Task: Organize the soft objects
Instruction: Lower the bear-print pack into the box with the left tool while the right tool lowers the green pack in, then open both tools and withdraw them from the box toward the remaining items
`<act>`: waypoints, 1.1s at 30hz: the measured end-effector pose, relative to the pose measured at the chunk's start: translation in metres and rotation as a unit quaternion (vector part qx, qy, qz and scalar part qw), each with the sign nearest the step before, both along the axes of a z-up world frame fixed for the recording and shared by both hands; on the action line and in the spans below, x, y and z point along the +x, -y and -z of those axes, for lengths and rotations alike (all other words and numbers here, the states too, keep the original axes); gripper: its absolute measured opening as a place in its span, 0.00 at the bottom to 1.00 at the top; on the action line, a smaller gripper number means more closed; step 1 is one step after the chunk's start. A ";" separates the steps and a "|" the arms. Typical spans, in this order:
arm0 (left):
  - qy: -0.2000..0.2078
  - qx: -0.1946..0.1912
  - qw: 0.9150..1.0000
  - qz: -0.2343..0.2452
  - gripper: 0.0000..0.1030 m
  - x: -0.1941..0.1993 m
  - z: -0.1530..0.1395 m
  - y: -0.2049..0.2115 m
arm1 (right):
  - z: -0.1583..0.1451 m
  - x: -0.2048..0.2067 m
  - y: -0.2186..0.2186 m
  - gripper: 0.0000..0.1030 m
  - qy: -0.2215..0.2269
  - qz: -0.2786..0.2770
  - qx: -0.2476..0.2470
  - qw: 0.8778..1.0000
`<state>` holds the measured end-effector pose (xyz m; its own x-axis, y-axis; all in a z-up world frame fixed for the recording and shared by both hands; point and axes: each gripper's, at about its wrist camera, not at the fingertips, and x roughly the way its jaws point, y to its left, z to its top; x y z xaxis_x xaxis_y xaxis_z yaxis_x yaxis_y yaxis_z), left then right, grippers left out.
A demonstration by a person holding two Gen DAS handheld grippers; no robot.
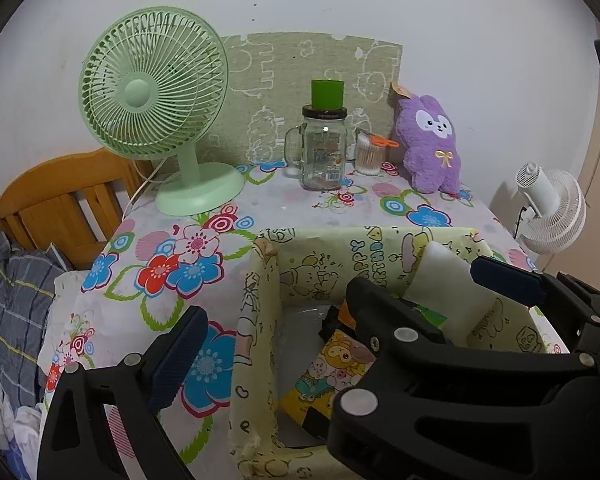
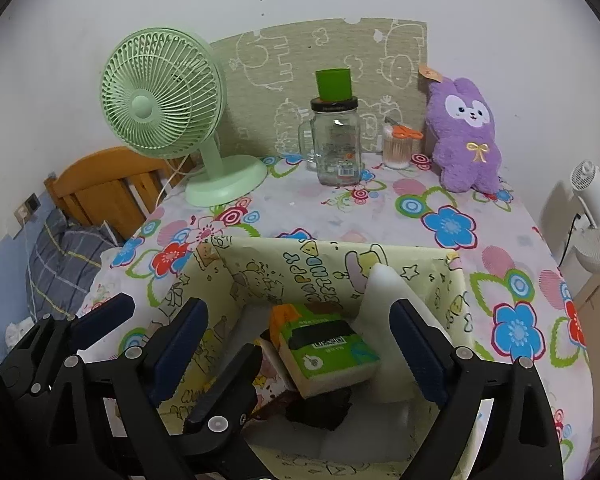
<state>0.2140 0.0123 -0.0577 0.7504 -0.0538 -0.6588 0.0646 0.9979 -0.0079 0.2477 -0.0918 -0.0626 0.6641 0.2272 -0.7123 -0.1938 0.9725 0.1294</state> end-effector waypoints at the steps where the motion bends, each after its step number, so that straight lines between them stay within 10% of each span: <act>1: 0.002 0.002 1.000 0.000 0.95 -0.002 -0.001 0.001 | -0.001 -0.002 0.001 0.91 0.002 0.003 -0.001 1.000; 33: 0.076 0.004 0.997 0.004 0.96 -0.085 -0.059 0.027 | -0.074 -0.098 0.032 0.91 0.092 0.046 0.000 0.995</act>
